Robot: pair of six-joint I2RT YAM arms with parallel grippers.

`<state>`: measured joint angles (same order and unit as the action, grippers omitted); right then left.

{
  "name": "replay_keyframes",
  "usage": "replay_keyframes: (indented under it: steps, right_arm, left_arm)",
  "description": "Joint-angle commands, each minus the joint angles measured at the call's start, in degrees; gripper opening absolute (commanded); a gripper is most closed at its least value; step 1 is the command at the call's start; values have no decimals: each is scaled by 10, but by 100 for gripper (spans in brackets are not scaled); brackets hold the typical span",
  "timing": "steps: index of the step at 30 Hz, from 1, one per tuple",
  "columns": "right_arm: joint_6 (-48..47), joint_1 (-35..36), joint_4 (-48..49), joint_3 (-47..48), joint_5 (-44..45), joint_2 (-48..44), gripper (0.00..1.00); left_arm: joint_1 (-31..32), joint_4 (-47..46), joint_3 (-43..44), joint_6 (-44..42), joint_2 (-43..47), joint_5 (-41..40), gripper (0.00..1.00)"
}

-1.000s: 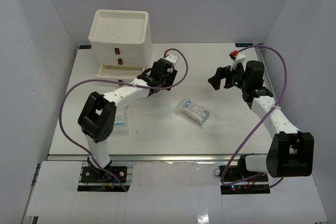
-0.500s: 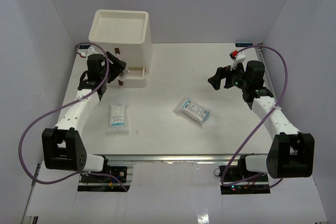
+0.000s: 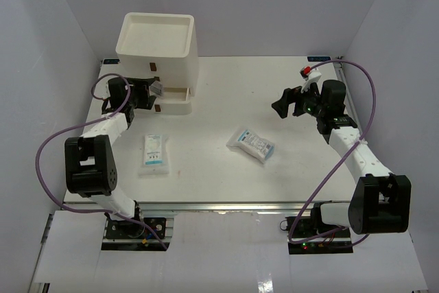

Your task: Organize the makeup

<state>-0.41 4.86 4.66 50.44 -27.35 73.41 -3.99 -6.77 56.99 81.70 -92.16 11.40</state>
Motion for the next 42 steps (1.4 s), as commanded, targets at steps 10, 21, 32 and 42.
replay_keyframes:
  steps: [10, 21, 32, 42]
  right_arm:
    - [1, -4, 26, -6, -10, -14, 98]
    - [-1, -4, 26, -7, -10, -13, 98]
    - [-13, -5, 26, -9, -18, -12, 98]
    - [-214, -15, -110, 61, 52, 38, 95]
  left_arm:
    - [-6, -66, 3, 101, -27, -42, 52]
    - [-7, -91, -19, 110, -38, -27, 86]
    - [-8, -78, -12, 100, -15, -13, 98]
    - [-10, -132, -71, -48, 99, 76, 98]
